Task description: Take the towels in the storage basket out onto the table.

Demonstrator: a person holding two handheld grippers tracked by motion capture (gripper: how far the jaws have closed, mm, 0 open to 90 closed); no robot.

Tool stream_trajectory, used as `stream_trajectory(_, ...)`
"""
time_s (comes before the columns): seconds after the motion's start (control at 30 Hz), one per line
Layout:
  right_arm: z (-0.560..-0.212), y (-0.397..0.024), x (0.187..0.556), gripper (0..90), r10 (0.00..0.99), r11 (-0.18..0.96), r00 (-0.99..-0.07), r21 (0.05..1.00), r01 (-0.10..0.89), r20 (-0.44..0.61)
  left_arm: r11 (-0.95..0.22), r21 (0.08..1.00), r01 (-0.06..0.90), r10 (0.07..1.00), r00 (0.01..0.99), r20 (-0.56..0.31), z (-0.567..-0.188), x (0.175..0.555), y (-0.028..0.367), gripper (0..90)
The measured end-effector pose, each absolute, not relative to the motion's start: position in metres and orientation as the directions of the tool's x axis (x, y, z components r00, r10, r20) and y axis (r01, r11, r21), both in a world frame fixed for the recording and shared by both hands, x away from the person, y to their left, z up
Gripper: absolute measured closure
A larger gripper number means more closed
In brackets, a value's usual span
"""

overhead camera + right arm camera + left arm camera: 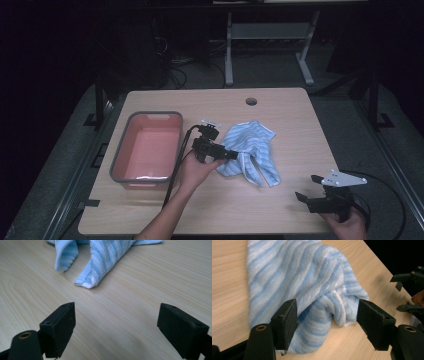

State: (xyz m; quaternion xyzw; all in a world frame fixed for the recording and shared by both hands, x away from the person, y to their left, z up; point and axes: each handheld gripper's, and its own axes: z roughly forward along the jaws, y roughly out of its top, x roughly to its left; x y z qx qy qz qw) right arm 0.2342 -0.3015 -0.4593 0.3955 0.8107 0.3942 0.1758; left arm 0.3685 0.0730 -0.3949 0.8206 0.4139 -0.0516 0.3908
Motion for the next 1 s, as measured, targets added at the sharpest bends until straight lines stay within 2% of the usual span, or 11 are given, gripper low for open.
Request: stream_trajectory(1.0,-0.460,-0.299,0.235,14.5,0.779,0.388,-0.627,0.771,0.505,0.019,-0.369,0.630,0.683,0.614,0.688,-0.387,-0.409,0.327,0.085,30.7)
